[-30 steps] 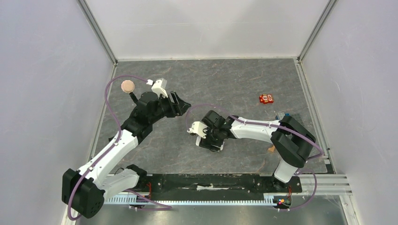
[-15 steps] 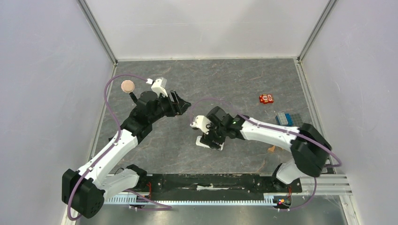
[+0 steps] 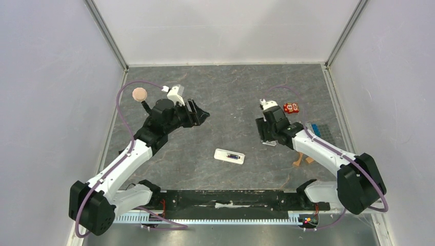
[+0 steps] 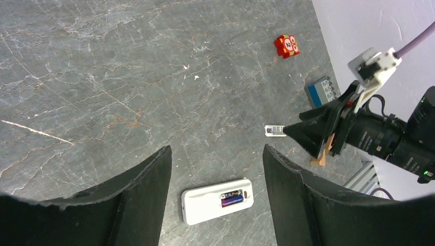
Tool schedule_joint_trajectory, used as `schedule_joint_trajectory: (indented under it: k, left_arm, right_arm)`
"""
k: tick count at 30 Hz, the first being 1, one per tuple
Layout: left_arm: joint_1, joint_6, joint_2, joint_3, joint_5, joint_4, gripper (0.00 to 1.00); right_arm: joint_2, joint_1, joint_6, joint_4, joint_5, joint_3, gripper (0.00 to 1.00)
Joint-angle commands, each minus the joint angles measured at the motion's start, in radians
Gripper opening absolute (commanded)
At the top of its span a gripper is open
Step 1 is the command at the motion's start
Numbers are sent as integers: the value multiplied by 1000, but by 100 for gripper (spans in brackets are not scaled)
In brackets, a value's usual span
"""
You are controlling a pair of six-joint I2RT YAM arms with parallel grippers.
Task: Load the batteries into the remote control
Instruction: Place the remote control at the center of the board, then pick up the battery cover at the center of the board.
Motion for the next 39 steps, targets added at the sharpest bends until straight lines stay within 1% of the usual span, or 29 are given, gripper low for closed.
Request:
schedule_joint_trajectory:
  k: [1,5,8,13,17,23,34,39]
  left_arm:
    - [-1,16,16,31,29,53,71]
    - [-1,9,23,32,40,60,71]
    - [-1,7,23,29,44,59,71]
    - [-1,2,24,22,45,59,71]
    - [-1,1,26,22,40,61,71]
    - [-1,0,27,24,32,59,71]
    - [-1,-1,39,38,26,56,70]
    - [-1,1,47,41,24,56,70]
  right_arm:
    - [-9,-77,232,-56,121,-16,54]
    - [-9,-155,324,-59,92,-60,42]
    - [-4,-191,353,-62,73,-78,38]
    - [5,-234,369,-48,0,-104,37]
    - [2,-257,396,1,-68,-134,37]
    - [17,-286,440,57,-117,-159,39]
    - [13,-302,479,114,-139,-179,38]
    - [-4,-304,477,134,-156,-171,40]
